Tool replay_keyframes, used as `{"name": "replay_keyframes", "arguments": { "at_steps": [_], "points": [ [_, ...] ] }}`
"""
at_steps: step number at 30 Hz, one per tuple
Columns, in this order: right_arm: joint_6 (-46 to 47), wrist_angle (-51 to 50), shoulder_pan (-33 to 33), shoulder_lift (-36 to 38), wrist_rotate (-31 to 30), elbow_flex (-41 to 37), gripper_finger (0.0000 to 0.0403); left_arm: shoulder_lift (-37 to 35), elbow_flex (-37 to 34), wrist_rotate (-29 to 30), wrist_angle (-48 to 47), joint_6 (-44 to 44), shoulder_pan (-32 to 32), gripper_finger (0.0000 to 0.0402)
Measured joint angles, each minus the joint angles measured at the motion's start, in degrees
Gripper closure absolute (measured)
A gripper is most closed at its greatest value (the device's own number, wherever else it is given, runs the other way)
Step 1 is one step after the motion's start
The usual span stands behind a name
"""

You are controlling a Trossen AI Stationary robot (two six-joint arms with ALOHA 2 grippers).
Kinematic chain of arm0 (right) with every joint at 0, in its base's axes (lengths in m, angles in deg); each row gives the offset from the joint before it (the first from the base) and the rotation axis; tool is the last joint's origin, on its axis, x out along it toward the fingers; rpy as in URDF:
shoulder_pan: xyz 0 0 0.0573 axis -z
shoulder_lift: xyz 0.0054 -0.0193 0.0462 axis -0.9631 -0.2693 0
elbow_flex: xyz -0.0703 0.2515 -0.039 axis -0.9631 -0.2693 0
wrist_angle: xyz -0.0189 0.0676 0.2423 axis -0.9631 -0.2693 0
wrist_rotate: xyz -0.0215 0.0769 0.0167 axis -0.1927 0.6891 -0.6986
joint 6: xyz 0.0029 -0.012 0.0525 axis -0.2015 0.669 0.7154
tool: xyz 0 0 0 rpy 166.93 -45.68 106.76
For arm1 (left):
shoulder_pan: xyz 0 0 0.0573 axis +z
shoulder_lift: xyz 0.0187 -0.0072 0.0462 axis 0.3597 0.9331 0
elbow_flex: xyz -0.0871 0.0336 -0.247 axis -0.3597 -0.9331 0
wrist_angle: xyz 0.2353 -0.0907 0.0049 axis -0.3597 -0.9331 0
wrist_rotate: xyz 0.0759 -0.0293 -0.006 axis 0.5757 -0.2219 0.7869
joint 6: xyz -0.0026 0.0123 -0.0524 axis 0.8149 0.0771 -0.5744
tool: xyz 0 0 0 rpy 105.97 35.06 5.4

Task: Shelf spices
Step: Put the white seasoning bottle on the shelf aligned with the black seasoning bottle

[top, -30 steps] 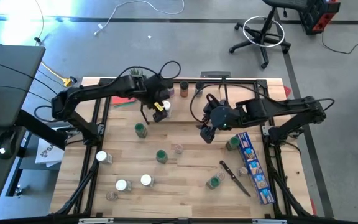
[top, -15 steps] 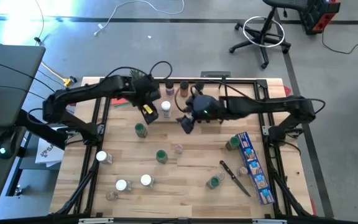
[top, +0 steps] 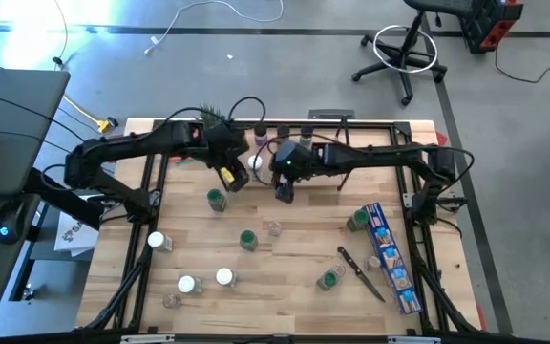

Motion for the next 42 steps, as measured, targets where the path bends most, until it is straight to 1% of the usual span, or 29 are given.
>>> {"name": "replay_keyframes", "arguments": {
  "at_steps": [4, 8, 10, 15, 17, 19, 25, 30, 32, 42],
  "points": [
    [-7.7, 0.6, 1.4, -1.5, 0.0, 0.0, 0.0119, 3.5, 0.0, 0.0, 0.3, -1.0, 0.7, 0.0181],
    [-11.4, 2.8, 3.6, -3.0, 0.2, 0.0, 0.0119, 6.1, 0.0, -0.4, 0.2, -1.1, 0.8, 0.0181],
    [-12.3, 4.3, 4.8, -3.6, 2.2, 0.0, 0.0119, 7.4, 0.0, 0.1, 0.1, -1.9, 0.8, 0.0181],
    [-13.6, 8.3, 7.6, -4.9, 10.7, -0.1, 0.0119, 9.2, 0.0, 2.2, -0.1, -5.0, 0.8, 0.0181],
    [-15.3, 9.0, 8.1, -5.3, 12.6, -0.1, 0.0119, 9.8, 0.0, 2.8, 0.2, -5.5, 0.8, 0.0181],
    [-16.2, 9.2, 8.5, -6.0, 13.2, -0.1, 0.0119, 9.9, 0.0, 3.5, 0.2, -5.7, 0.9, 0.0181],
    [-15.8, 12.6, 9.2, -7.8, 15.0, -0.1, 0.0119, 10.2, 0.0, 5.4, -0.5, -3.6, 1.9, 0.0181],
    [-12.7, 14.6, 9.2, -9.2, 20.8, -0.1, 0.0119, 10.2, 0.0, 5.7, -1.0, -1.3, 2.8, 0.0181],
    [-11.1, 14.6, 9.0, -9.3, 21.2, -0.1, 0.0119, 10.2, 0.0, 6.0, -1.2, -0.4, 3.0, 0.0181],
    [-4.0, 13.7, 7.7, -9.3, 21.4, 0.0, 0.0119, 10.2, 0.0, 11.9, -1.9, 4.4, 3.3, 0.0181]
  ]
}}
